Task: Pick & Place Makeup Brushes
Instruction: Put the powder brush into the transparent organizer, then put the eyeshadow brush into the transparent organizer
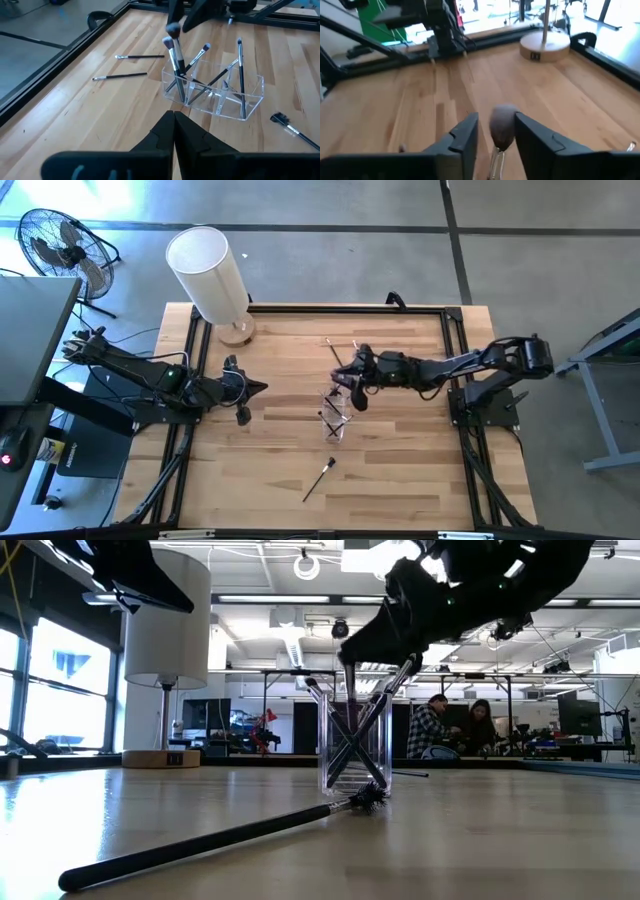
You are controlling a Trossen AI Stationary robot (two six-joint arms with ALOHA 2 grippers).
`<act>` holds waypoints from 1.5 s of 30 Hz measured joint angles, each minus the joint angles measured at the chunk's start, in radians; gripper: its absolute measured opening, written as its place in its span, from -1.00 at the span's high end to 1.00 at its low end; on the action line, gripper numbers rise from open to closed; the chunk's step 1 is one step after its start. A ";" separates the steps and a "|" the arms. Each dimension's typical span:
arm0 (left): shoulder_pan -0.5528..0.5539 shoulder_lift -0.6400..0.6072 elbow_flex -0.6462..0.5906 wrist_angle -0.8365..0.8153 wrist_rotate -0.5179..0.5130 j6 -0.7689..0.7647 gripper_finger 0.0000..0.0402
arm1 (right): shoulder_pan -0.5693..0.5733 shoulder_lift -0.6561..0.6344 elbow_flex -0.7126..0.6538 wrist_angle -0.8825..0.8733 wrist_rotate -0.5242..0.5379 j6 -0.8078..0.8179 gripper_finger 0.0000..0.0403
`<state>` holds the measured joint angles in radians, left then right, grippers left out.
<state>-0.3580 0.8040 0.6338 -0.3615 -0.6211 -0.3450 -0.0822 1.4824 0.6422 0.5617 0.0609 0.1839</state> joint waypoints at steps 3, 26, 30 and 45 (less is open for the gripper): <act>0.000 0.000 0.000 0.001 0.000 0.000 0.99 | 0.000 -0.038 0.000 -0.005 0.010 -0.001 0.28; 0.000 0.000 0.000 -0.001 0.000 0.000 0.99 | 0.046 -0.021 0.074 -0.292 0.035 0.032 0.00; 0.000 0.000 0.000 0.000 0.000 0.000 0.99 | 0.045 -0.021 0.168 -0.485 0.131 -0.084 0.00; 0.000 0.000 0.000 0.000 0.009 0.000 0.99 | -0.017 -0.023 0.441 -0.800 0.393 0.061 0.13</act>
<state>-0.3580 0.8040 0.6342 -0.3620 -0.6117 -0.3454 -0.0997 1.4595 1.0830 -0.2387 0.4542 0.2453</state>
